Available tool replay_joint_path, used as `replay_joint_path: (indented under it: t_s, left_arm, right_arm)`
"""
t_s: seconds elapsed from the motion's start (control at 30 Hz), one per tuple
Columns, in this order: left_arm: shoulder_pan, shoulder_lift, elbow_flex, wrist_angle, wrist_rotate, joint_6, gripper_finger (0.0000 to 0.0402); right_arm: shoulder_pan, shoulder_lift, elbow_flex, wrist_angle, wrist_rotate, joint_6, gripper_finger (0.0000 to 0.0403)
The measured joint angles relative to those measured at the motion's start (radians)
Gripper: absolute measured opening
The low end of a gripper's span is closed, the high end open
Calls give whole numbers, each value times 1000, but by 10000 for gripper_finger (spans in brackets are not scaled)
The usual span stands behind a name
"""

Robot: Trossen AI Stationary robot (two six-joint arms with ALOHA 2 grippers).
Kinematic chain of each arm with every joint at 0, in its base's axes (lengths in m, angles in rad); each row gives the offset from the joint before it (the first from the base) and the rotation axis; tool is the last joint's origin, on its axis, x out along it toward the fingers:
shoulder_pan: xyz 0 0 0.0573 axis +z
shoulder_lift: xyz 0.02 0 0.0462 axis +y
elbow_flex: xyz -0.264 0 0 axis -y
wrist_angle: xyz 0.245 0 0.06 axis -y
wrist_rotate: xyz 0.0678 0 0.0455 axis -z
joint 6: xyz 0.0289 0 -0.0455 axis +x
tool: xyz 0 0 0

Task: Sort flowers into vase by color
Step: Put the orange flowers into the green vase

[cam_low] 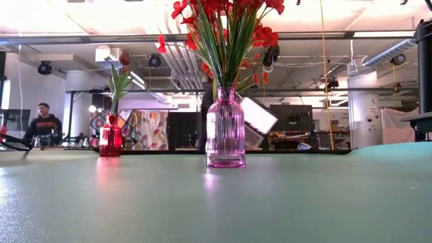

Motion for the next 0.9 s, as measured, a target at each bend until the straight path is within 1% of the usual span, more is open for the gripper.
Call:
replay_joint_path:
  t_s: [0.07,0.13,0.37,0.53,0.7,0.8,0.9]
  left_arm:
    - [0,0,0,1,0,0,6]
    - [0,0,0,8,0,0,6]
    - [1,-2,0,30,-9,22,1]
    - [1,-21,0,33,-9,34,0]
    - [0,-64,0,33,-8,94,0]
    - [0,-108,0,34,-8,135,0]
    - [0,-154,-1,33,-3,175,0]
  right_arm:
    - [0,0,0,0,0,13,15]
    - [0,0,0,1,0,34,26]
    - [2,0,0,10,-12,40,94]
    - [2,-7,0,10,-10,40,128]
    - [2,-9,0,21,16,40,145]
    - [2,-13,0,30,28,52,147]
    - [3,-13,0,80,32,82,146]
